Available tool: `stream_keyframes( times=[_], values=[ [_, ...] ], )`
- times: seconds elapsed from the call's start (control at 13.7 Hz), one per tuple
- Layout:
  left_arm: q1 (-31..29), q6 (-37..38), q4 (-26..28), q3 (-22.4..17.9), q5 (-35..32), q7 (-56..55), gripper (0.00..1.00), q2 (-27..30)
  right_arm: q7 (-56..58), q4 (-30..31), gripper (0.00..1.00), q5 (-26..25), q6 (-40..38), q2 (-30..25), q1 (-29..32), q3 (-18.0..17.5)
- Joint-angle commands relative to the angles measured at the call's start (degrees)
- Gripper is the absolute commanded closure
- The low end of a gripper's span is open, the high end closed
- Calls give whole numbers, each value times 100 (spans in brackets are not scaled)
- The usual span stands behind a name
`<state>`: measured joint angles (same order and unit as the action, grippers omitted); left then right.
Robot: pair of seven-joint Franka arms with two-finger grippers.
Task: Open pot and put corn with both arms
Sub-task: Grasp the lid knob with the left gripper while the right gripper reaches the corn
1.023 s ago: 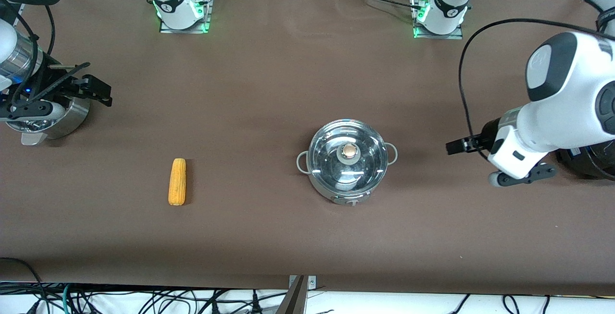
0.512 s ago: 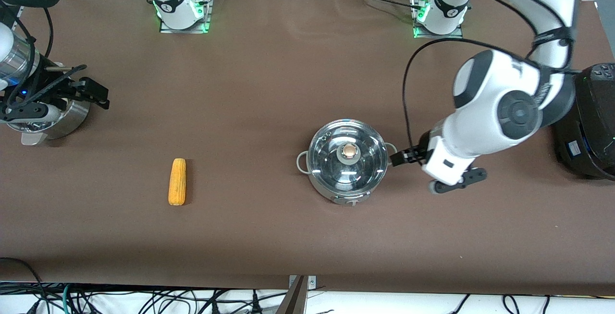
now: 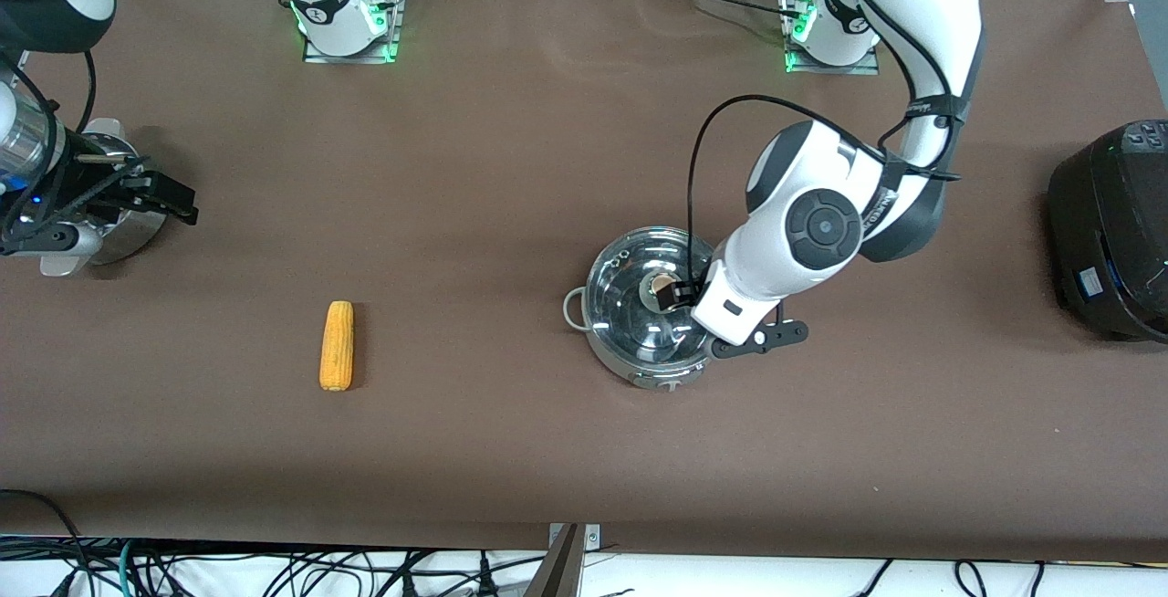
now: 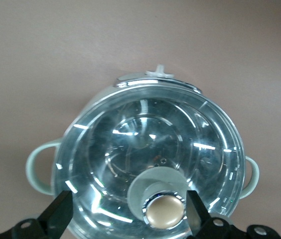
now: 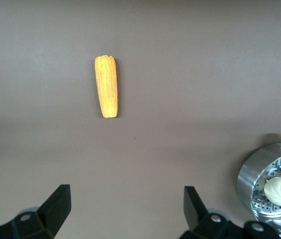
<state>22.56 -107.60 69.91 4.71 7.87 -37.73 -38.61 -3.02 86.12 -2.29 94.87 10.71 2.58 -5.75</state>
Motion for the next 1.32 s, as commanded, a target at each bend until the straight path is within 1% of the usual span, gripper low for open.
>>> stream_keyframes(
  times=[0.0,0.15,0.37,0.58,0.8,0.88,1.02,1.1,1.24],
  values=[
    [222,-234,-232,-93,22,-277,0,-252,74,-113,0,-34,224,291,50,-23],
    [362,-349,-232,-136,-4,-366,0,-366,100,-113,0,-52,478,449,189,3],
    [494,-358,-189,-145,-232,-489,0,-445,512,-113,0,1,926,897,348,3],
    [486,-297,-153,-137,-295,-481,0,-419,452,-78,0,10,1261,1319,314,3],
    [477,-261,-118,-128,-251,-498,2,-402,443,-34,0,10,1788,1907,305,-14],
    [486,-244,-109,-128,-251,-498,4,-393,443,-34,0,1,1842,1944,305,-14],
    [477,-138,-118,-119,-286,-489,16,-384,443,-34,0,-17,1868,2023,244,-23],
    [486,-129,-109,-119,-286,-489,30,-384,443,-34,0,-34,1921,2049,200,-23],
    [469,-60,-109,-119,-286,-455,67,-384,434,-17,0,-43,2158,2207,129,-23]
  ],
)
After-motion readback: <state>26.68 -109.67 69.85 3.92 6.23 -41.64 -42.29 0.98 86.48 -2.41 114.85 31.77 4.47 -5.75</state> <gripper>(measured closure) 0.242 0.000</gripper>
